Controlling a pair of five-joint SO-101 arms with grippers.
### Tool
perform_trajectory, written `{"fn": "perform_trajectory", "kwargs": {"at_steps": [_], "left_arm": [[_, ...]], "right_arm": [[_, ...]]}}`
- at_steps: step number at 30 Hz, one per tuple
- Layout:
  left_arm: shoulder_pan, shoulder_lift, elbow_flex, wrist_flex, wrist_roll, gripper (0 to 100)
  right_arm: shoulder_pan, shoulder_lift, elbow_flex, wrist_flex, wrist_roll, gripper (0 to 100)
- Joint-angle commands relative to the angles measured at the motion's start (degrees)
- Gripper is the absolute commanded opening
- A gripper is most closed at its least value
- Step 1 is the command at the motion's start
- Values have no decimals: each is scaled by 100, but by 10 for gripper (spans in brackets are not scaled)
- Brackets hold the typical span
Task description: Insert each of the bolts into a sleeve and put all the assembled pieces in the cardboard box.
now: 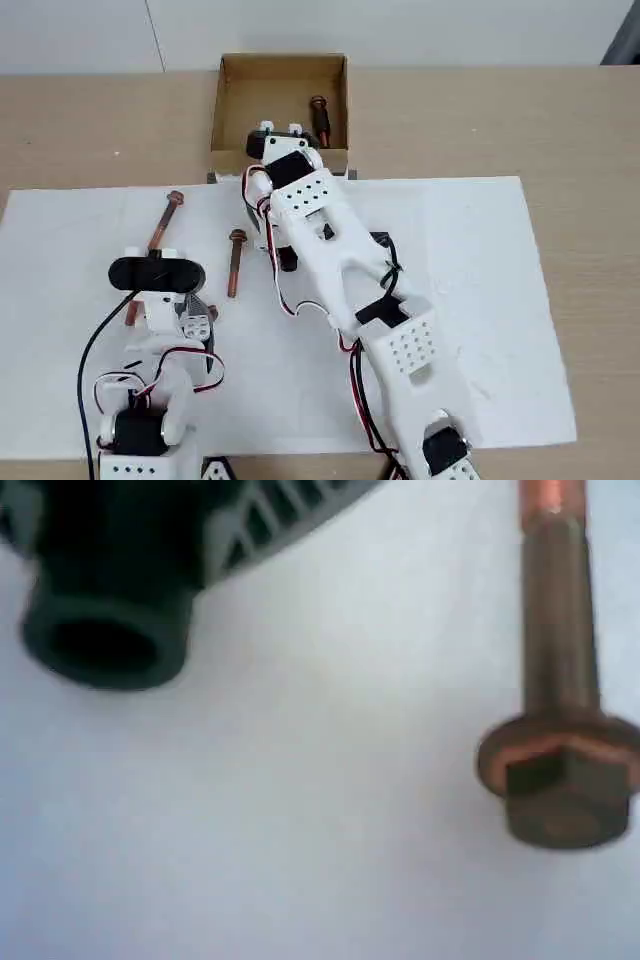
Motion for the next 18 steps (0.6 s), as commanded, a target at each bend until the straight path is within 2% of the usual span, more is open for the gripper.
{"fn": "perform_trajectory", "kwargs": {"at_steps": [1,18], "left_arm": [[0,-62,-4,-79,-9,5],[0,-62,-4,-105,-9,5]], "right_arm": [[-75,-4,35,154,-9,4],[-189,576,35,163,-9,5]]}}
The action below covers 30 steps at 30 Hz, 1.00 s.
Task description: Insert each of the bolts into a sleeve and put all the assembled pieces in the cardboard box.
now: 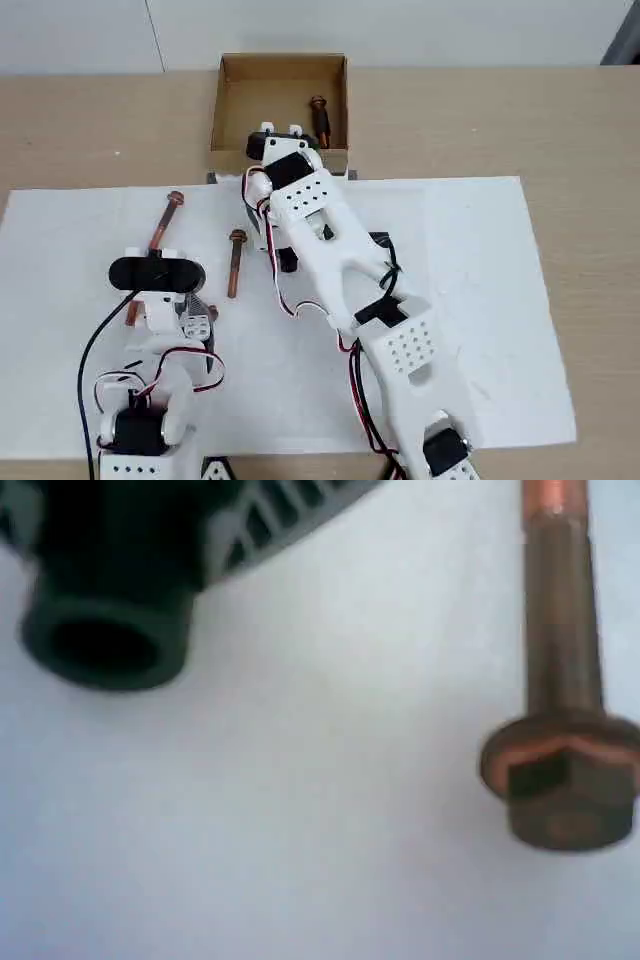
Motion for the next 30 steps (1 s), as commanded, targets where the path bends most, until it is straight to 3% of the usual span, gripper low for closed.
{"fn": "perform_trajectory", "kwargs": {"at_steps": [1,12,20,30], "left_arm": [[0,-62,-4,-105,-9,5],[0,-62,-4,-114,-9,5],[0,-62,-4,-114,-9,5],[0,-62,-4,-114,-9,5]], "right_arm": [[-180,338,62,180,-9,5],[-127,66,-193,365,0,6],[-119,66,-220,400,0,180],[-127,110,-220,365,0,0]]}}
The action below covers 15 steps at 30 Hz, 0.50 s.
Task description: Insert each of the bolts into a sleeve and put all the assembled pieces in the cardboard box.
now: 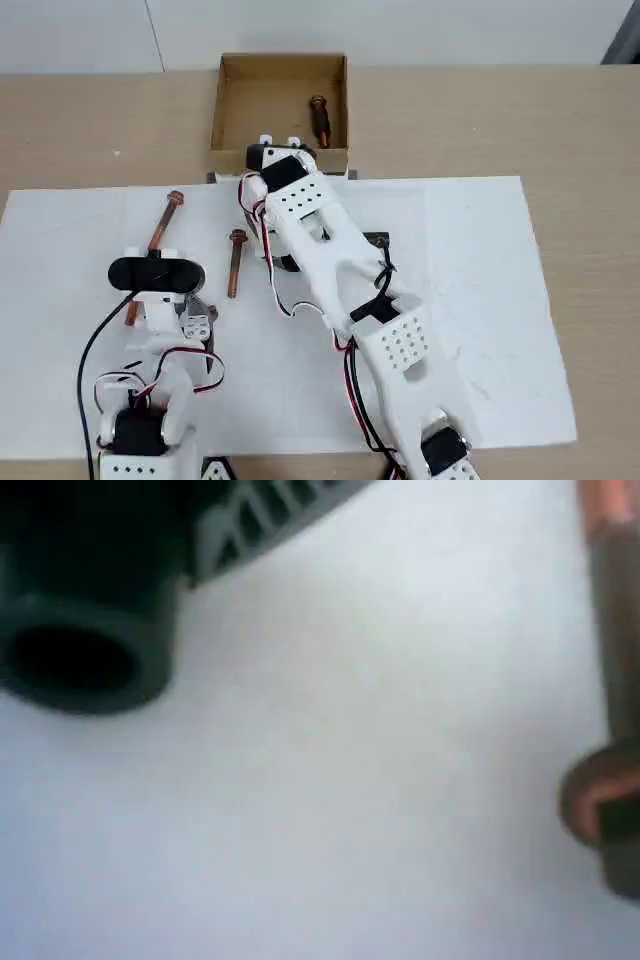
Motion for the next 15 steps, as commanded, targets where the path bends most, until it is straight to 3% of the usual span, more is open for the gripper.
{"fn": "perform_trajectory", "kwargs": {"at_steps": [1,7,15], "left_arm": [[0,-62,-4,-114,-9,5],[0,-62,-4,-114,-9,5],[0,-62,-4,-114,-9,5]], "right_arm": [[-66,-22,-44,40,0,6],[-84,-242,-53,84,0,2],[-66,-1719,-53,101,185,2]]}}
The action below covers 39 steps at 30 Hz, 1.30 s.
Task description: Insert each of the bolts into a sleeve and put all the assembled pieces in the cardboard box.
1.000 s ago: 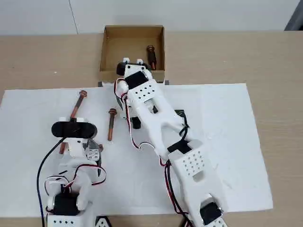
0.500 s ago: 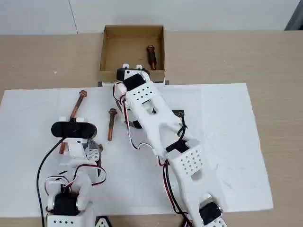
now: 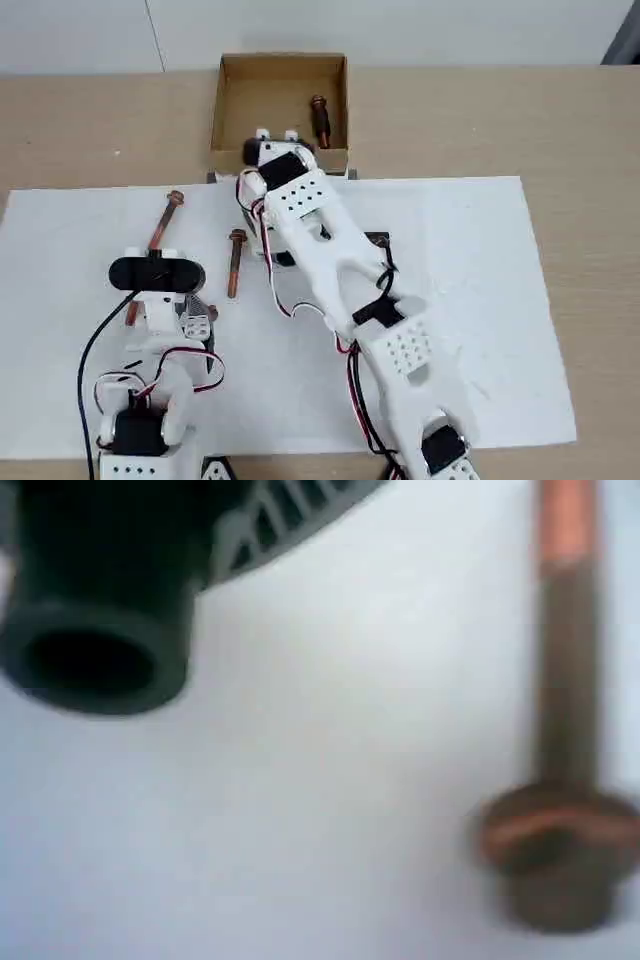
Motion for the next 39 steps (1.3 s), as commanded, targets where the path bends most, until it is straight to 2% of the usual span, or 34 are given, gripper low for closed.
{"fn": "perform_trajectory", "kwargs": {"at_steps": [1,7,13,17,23,27,32,39], "left_arm": [[0,-62,-4,-114,-9,5],[0,-62,-4,-114,-44,5],[-9,-35,-681,-105,-44,5],[0,-18,-1349,-105,-53,5],[0,220,-2018,-70,-580,5],[0,1363,-2835,-70,-580,5],[-35,3473,-4488,26,-378,5],[-53,6347,-6853,985,-176,5]], "right_arm": [[-13,-1200,-88,75,229,2],[4,-2668,-53,127,281,2],[585,-3829,316,189,281,2],[998,-4690,1116,189,545,2],[1604,-5974,2655,145,598,2],[1938,-6642,3851,75,589,2],[2246,-7371,5152,-338,589,2],[2325,-8268,6716,-954,589,2]]}}
